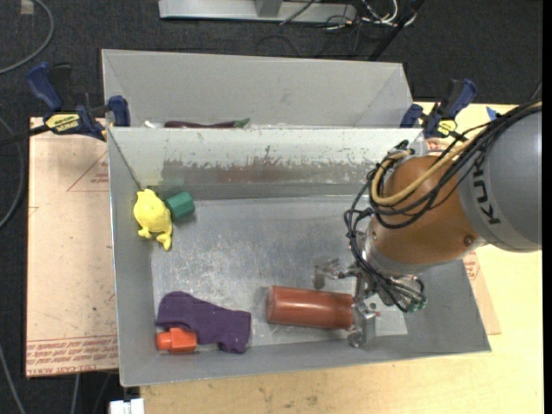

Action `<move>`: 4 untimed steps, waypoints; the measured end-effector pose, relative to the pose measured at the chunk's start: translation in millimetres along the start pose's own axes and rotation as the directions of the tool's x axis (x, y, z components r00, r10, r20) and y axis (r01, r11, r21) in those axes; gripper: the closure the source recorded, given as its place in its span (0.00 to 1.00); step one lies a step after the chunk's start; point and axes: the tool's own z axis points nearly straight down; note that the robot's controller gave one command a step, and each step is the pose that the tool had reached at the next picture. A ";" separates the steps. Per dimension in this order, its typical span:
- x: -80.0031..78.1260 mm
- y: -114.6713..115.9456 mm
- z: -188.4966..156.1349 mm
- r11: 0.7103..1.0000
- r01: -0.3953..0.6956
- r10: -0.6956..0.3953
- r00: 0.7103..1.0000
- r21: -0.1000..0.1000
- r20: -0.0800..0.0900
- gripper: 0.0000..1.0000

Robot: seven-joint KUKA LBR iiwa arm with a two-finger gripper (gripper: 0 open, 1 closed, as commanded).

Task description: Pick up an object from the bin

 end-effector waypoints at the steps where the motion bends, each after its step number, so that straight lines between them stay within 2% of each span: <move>1: -6.6 9.9 -26.6 1.000 -0.029 0.029 1.000 -0.001 0.005 0.00; 2: -9.3 19.7 0.9 0.993 -0.118 0.118 0.993 0.001 0.010 0.00; 3: -21.9 37.6 37.9 0.951 0.310 -0.310 0.951 0.001 0.009 1.00; 4: -21.9 37.6 37.9 0.951 0.310 -0.310 0.951 0.001 0.009 1.00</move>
Offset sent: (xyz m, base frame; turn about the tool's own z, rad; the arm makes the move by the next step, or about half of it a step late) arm -0.0037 0.0295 -0.0378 0.0378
